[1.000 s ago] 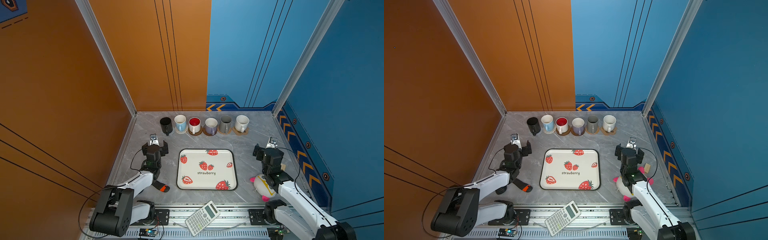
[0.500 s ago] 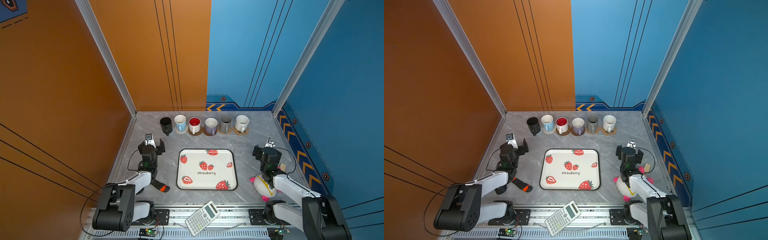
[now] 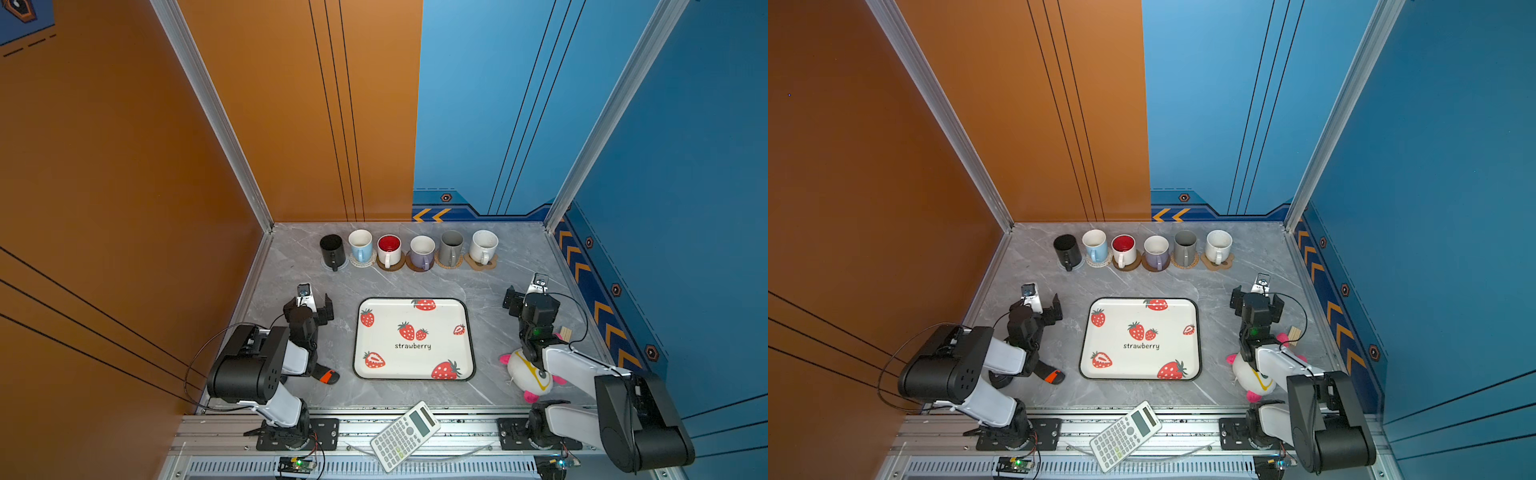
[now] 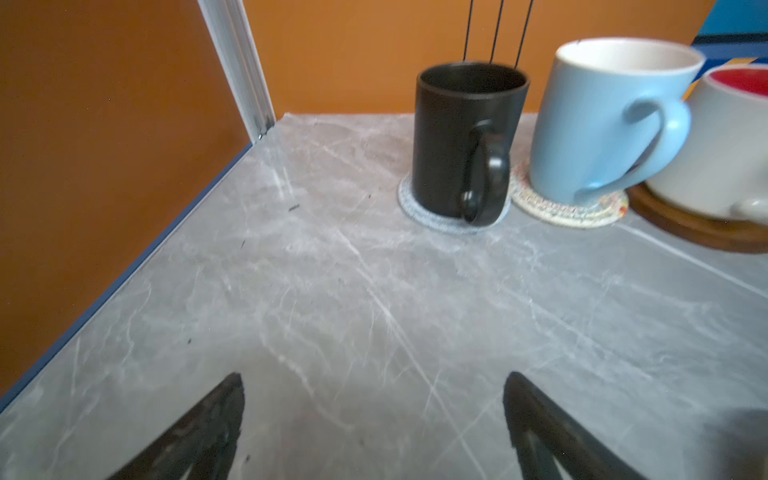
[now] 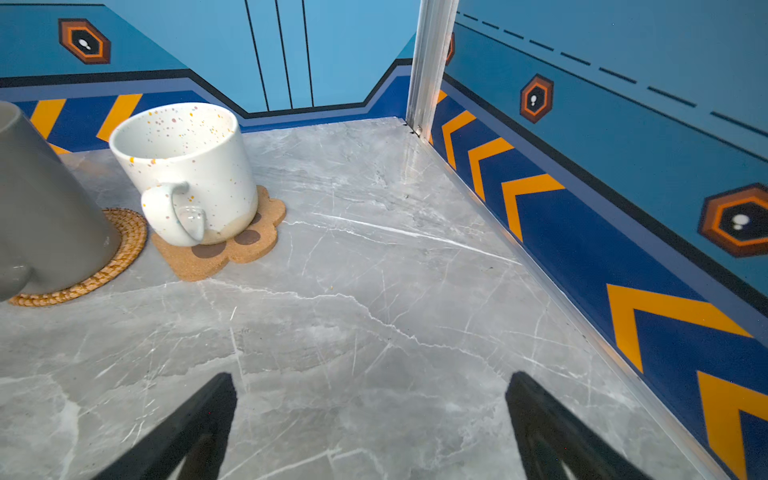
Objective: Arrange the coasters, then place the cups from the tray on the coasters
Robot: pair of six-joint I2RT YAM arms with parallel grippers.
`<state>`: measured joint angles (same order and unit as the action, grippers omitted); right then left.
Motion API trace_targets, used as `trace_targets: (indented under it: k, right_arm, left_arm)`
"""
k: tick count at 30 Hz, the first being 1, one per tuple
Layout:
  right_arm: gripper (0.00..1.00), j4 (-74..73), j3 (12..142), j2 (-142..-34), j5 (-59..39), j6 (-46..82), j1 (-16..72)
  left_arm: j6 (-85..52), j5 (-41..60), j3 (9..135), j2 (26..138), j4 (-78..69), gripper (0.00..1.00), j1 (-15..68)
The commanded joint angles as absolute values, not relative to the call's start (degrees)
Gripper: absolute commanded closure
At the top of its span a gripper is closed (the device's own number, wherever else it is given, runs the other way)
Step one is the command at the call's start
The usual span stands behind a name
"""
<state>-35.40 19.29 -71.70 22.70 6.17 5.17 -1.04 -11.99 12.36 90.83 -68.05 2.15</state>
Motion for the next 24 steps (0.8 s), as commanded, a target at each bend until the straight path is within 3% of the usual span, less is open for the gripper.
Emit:
trace_targets:
  k: [1, 9, 13, 15, 24]
  right_arm:
    - [0.0, -41.12, 18.51, -73.97, 20.69, 5.44, 4.67]
    - [0.0, -51.93, 18.33, -81.94, 19.08, 4.13, 4.48]
    - [0.0, -59.17, 19.04, -89.7, 17.75, 3.17, 4.53]
    - [0.0, -51.51, 21.03, -87.85, 16.08, 4.44, 3.56]
    - [0.0, -54.15, 20.31, -88.53, 13.76, 4.71, 2.46]
  left_arm:
    - [0.76, -6.28, 14.38, 89.89, -67.76, 0.02, 1.74]
    - [-0.9, -6.32, 21.06, 89.24, -53.76, 0.02, 0.18]
    - [-0.66, -6.24, 21.16, 89.41, -53.96, 0.02, 0.27]
    - [-0.69, -6.33, 21.13, 89.41, -53.96, 0.02, 0.26]
    - [-0.45, -6.84, 21.19, 89.55, -53.88, 0.02, 0.59]
